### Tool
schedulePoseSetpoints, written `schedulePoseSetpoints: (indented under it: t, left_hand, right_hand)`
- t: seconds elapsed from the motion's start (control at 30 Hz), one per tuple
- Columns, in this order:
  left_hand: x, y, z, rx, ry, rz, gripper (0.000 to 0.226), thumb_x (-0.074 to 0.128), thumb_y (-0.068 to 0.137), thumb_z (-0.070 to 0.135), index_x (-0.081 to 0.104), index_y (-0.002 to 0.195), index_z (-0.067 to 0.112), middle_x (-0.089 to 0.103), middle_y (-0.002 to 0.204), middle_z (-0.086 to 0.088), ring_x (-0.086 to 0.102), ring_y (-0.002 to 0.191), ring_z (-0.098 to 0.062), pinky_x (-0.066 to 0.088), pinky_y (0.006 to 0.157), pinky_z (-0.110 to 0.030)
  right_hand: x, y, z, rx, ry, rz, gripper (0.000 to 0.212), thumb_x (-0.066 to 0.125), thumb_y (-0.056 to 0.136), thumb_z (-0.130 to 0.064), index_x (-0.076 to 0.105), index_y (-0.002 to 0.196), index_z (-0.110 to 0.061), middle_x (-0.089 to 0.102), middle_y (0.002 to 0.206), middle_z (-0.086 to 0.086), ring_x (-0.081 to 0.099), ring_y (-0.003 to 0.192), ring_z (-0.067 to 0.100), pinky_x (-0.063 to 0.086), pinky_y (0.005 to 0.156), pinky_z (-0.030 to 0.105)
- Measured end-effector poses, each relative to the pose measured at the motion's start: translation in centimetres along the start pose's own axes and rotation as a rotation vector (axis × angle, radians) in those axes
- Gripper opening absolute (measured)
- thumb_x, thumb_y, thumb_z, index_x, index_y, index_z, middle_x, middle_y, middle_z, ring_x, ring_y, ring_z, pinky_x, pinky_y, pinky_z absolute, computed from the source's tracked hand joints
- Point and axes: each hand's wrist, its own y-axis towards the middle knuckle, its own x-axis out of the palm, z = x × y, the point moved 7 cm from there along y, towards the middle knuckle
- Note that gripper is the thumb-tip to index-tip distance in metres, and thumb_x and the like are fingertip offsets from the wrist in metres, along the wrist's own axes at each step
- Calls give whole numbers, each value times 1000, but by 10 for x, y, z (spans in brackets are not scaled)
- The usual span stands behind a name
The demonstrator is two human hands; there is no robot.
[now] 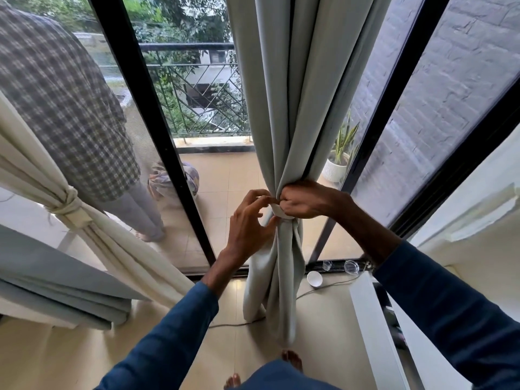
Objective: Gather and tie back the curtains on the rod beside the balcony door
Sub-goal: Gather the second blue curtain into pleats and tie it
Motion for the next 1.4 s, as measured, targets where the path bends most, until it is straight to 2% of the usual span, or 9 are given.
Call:
schedulePoseSetpoints:
  t: [0.1, 0.2, 0.3, 0.43, 0.53, 0.6, 0.83, 1.07, 1.4]
  left_hand:
    - [5, 0, -4, -8, -6, -30, 28, 78, 79, 33, 73, 105, 22, 50, 132, 4, 58, 102, -11, 60, 69, -24]
    - [6, 3, -10, -9, 31, -53, 28, 78, 79, 34, 73, 104, 22, 48, 134, 5, 54, 106, -12, 60, 66, -27]
    - [6, 8, -16, -9, 51, -70, 27, 78, 81, 32, 73, 105, 21, 47, 135, 5, 49, 110, -15, 59, 65, -29]
    - [12, 9, -22, -3, 55, -195, 24, 74, 87, 32, 71, 109, 23, 42, 139, 3, 41, 122, -21, 58, 76, -40]
    - [11, 11, -16, 24, 124, -262, 21, 71, 89, 32, 69, 107, 23, 42, 140, 0, 37, 126, -24, 54, 86, -46]
    - [7, 13, -7, 58, 241, -223, 25, 71, 86, 35, 71, 108, 22, 43, 141, -3, 40, 125, -25, 54, 87, -44]
    - [-7, 5, 17, 34, 256, 35, 45, 79, 79, 33, 61, 116, 16, 45, 140, -4, 45, 121, -18, 45, 89, -19]
    - [7, 0, 24, 69, 230, -91, 38, 73, 84, 21, 59, 119, 15, 48, 137, -3, 54, 120, -18, 57, 77, -25]
    - [29, 6, 49, 139, 156, -112, 27, 66, 89, 13, 62, 115, 13, 53, 130, -2, 56, 114, -16, 52, 83, -17]
  right_hand:
    - [0, -4, 0, -5, 134, -101, 36, 47, 98, -20, 54, 65, -8, 48, 66, 8, 44, 61, 20, 36, 57, 31]
    - [-2, -3, 1, 4, 123, 0, 26, 50, 94, -16, 60, 72, -5, 59, 71, 7, 55, 66, 23, 43, 60, 31]
    - [-12, -8, 4, -16, 118, 283, 15, 60, 84, -21, 71, 84, -11, 72, 84, 7, 68, 81, 28, 56, 72, 37]
    - [-22, -41, 15, -95, 182, 787, 29, 56, 75, -10, 76, 95, -18, 76, 96, 1, 70, 91, 27, 58, 80, 39]
    - [-8, -74, 23, -115, 302, 1191, 24, 55, 84, -1, 75, 96, -9, 74, 101, 4, 68, 97, 23, 56, 87, 34]
    - [8, -85, 32, -38, 421, 1347, 18, 60, 87, 3, 73, 95, -6, 72, 101, 4, 67, 96, 22, 57, 79, 26]
    - [54, -52, 55, 147, 851, 1130, 21, 75, 85, -5, 65, 102, -13, 72, 101, -2, 73, 89, 10, 54, 61, 13]
    - [64, -38, 57, 144, 830, 1077, 19, 72, 87, -8, 66, 103, -15, 74, 97, -6, 72, 89, 6, 62, 77, 38]
    - [77, -70, 91, 371, 853, 1087, 20, 69, 83, -3, 71, 94, -19, 75, 90, -13, 71, 77, 2, 60, 79, 37]
